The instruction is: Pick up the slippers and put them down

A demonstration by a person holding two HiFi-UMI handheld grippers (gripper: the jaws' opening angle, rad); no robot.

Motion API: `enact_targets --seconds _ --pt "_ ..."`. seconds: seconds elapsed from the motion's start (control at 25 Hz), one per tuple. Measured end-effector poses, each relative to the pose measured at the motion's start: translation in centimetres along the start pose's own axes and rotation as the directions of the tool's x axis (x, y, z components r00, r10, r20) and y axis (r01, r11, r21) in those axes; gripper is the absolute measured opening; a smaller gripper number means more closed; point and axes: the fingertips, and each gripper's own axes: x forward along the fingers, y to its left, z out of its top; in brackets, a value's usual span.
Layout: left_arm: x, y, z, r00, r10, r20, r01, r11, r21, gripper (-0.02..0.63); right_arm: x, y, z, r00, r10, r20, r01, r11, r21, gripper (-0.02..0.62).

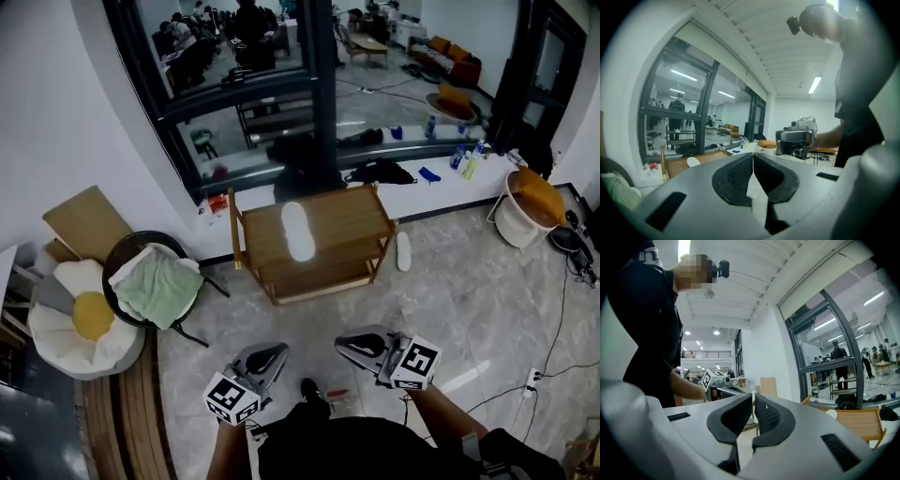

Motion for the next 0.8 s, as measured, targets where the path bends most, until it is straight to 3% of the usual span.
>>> enact_targets --seconds 0.36,0.6,0.8 --pt "0.8 11.7 2.2 0.999 -0.032 0.024 0.032 0.999 -0.002 0.012 8.8 -7.4 1.8 0.999 -0.046 -0.016 0.047 0.999 0.025 0.025" --pt "3.7 15.3 1.9 0.998 -0.065 0.020 0.066 0.997 -0.031 0.012 10.9 -11.2 1.3 0.997 -0.073 -0.029 0.076 0.991 0.109 0.025" --pt "7.2 17.9 1.9 0.998 -0.064 -0.010 0.063 0.997 -0.044 0.012 12.0 -15.0 0.7 0.999 -0.030 -0.017 0.032 0.989 0.148 0.026"
